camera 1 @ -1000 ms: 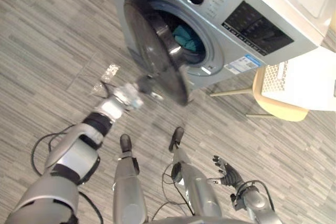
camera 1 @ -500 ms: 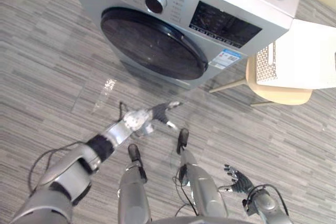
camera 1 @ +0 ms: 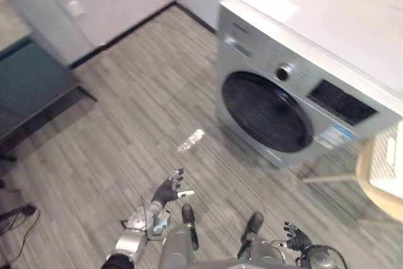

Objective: Pick up the laundry basket with both hands and put the clothes into the washing machine.

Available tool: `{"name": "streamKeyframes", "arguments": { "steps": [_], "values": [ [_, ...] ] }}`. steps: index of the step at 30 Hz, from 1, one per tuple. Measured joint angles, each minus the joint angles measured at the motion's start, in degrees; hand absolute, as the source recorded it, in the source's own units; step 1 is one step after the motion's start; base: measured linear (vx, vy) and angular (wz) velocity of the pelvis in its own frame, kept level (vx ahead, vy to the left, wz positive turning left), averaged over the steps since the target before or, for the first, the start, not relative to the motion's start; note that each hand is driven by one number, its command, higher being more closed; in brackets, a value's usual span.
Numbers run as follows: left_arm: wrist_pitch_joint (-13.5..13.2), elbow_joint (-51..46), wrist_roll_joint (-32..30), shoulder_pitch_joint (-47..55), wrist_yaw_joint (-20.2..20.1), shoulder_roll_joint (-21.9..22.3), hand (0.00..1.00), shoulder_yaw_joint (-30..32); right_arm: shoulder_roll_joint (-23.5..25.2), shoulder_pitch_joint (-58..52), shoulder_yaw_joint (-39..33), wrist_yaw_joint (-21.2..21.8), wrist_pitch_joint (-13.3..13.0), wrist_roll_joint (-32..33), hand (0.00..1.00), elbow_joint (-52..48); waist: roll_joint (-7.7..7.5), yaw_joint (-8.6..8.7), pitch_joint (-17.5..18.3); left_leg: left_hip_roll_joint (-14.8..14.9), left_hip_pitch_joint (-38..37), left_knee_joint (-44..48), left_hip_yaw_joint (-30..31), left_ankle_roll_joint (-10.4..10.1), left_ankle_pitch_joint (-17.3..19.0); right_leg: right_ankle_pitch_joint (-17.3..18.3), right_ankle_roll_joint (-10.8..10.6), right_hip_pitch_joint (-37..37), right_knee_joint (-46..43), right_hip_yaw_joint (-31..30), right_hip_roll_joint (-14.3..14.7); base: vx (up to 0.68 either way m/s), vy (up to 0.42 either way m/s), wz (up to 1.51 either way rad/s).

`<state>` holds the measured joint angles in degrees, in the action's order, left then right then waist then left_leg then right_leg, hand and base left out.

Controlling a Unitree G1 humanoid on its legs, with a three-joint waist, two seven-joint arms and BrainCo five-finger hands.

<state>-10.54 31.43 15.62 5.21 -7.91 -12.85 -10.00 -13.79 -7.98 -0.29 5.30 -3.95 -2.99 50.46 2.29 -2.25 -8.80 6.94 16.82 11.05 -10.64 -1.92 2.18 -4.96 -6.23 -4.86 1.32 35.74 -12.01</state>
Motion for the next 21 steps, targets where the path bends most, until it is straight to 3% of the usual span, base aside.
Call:
{"name": "streamKeyframes", "arguments": {
  "steps": [3, 4, 5, 6, 7, 8, 10, 12, 13, 16, 18, 19, 20, 21],
  "values": [
    [-0.19, 3.33, -1.7, 3.71, 3.78, 2.44, 0.0, 8.05, 4.29, -0.03, -3.44, -1.63, -0.1, 0.05, 0.0, -0.01, -1.05, -0.48, 1.26, -3.45, -2.77, 1.53, 3.51, 1.6, 2.03, 4.68, -2.17, 3.07, -7.54, 3.03, -4.95, 0.12, 0.184, 0.82],
    [-0.16, 4.77, -2.64, 5.69, 5.38, 2.94, 0.0, 9.76, 5.81, -0.18, -4.68, -1.97, -0.07, 0.16, 0.0, -0.04, -1.64, -1.34, 1.43, -4.95, -3.93, 2.85, 4.49, 2.38, 4.28, 6.53, -2.24, 3.81, -13.48, 2.8, -8.17, 0.13, 0.138, 0.7],
    [-0.07, 5.31, -3.91, 7.76, 7.11, 3.76, 0.0, 10.87, 6.58, -0.54, -5.11, -2.69, -0.05, 0.15, 0.0, -0.09, -1.62, -1.77, 1.5, -5.88, -6.06, 3.48, 5.6, 2.96, 5.46, 7.64, 0.6, 2.88, -22.54, -0.23, -11.45, 0.15, 0.14, 0.69],
    [-0.07, 5.3, -4.49, 8.97, 7.64, 3.88, 0.0, 10.79, 7.05, -0.88, -5.62, -2.87, -0.07, 0.18, 0.0, -0.22, -1.79, -1.73, 1.43, -6.47, -7.23, 3.52, 6.42, 3.37, 5.77, 7.1, 3.28, 2.15, -27.21, -2.78, -12.75, 0.19, 0.204, 0.78],
    [-0.16, 5.33, -6.29, 11.01, 8.74, 4.16, 0.0, 11.04, 7.92, -0.96, -6.84, -3.1, -0.16, 0.46, 0.0, -0.57, -1.31, -1.79, 1.65, -7.43, -9.67, 3.55, 8.54, 4.19, 6.26, 5.65, 6.24, -1.9, -36.75, -10.46, -13.8, 0.22, 0.141, 0.99],
    [-0.08, 6.85, -8.17, 11.93, 9.76, 4.87, 0.0, 12.49, 9.45, -0.87, -7.29, -3.89, -0.29, 0.62, 0.0, -0.46, -1.77, -1.58, 2.04, -7.18, -10.38, 3.85, 12.05, 4.88, 6.61, 11.79, 1.58, -6.17, -43.55, -17.73, -9.98, 0.22, 0.093, 1.02],
    [-0.03, 9.01, -9.86, 11.21, 10.73, 5.06, 0.0, 14.13, 10.72, -0.9, -7.29, -3.95, -0.56, 0.71, 0.0, -0.13, -2.87, -1.51, 2.63, -7.34, -10.38, 3.78, 14.49, 5.02, 6.69, 15.7, 1.81, -8.57, -44.01, -20.51, -6.21, 0.18, -0.038, 0.89],
    [0.31, 13.15, -11.93, 8.94, 11.16, 6.52, 0.0, 15.61, 12.0, -0.86, -8.23, -3.99, -0.59, 0.98, 0.0, -0.1, -3.74, -1.34, 2.62, -8.5, -10.81, 3.83, 19.73, 5.09, 6.92, 18.11, 1.96, -11.34, -39.9, -22.75, -0.42, 0.18, -0.087, 1.32],
    [0.32, 14.29, -12.47, 8.19, 11.29, 8.25, 0.0, 16.6, 12.13, -0.64, -8.32, -4.03, -0.58, 1.43, 0.0, -0.06, -3.66, -1.14, 2.59, -9.14, -11.37, 4.01, 22.58, 5.03, 7.37, 18.09, 1.94, -12.32, -36.26, -24.84, 1.71, 0.18, -0.112, 1.35],
    [0.29, 15.02, -13.55, 7.71, 11.58, 9.8, 0.0, 19.72, 12.28, -0.28, -8.28, -4.11, -0.53, 1.43, 0.0, 0.35, -3.85, -0.75, 2.74, -10.05, -12.39, 7.15, 28.14, 3.79, 10.86, 17.69, 1.85, -11.79, -28.13, -29.59, 4.09, 0.21, -0.222, 1.29],
    [0.41, 16.21, -14.19, 7.16, 11.68, 9.92, 0.0, 21.59, 12.82, -0.22, -8.44, -4.1, -0.42, 1.43, 0.0, 1.17, -5.11, -0.7, 3.22, -10.69, -12.32, 11.05, 30.7, 2.23, 14.55, 12.77, 2.82, -10.35, -25.79, -30.07, 4.0, 0.29, -0.315, 0.97],
    [0.68, 16.82, -14.19, 6.98, 11.69, 10.44, 0.0, 21.93, 12.94, -0.18, -8.62, -4.08, -0.29, 1.42, 0.0, 1.37, -4.99, -1.08, 3.55, -9.46, -12.47, 11.12, 31.19, 1.36, 15.19, 13.82, 3.31, -10.19, -26.78, -28.07, 4.4, 0.31, -0.323, 0.65],
    [0.69, 17.23, -14.19, 6.81, 11.68, 10.93, 0.0, 21.94, 12.58, -0.11, -9.58, -4.09, -0.19, 1.38, 0.0, 1.39, -3.1, -1.7, 4.15, -7.6, -12.32, 11.04, 30.94, 0.31, 15.45, 14.69, 3.98, -9.58, -26.64, -26.11, 5.62, 0.24, -0.232, 0.49],
    [0.7, 17.41, -14.19, 6.72, 11.68, 11.22, 0.0, 21.98, 12.45, -0.06, -10.06, -4.1, -0.16, 1.39, 0.0, 1.53, -2.95, -1.65, 4.1, -6.74, -12.08, 11.18, 30.57, 0.19, 15.42, 15.22, 4.29, -9.17, -26.44, -25.03, 6.06, 0.36, -0.296, 0.71]
  ]
}}
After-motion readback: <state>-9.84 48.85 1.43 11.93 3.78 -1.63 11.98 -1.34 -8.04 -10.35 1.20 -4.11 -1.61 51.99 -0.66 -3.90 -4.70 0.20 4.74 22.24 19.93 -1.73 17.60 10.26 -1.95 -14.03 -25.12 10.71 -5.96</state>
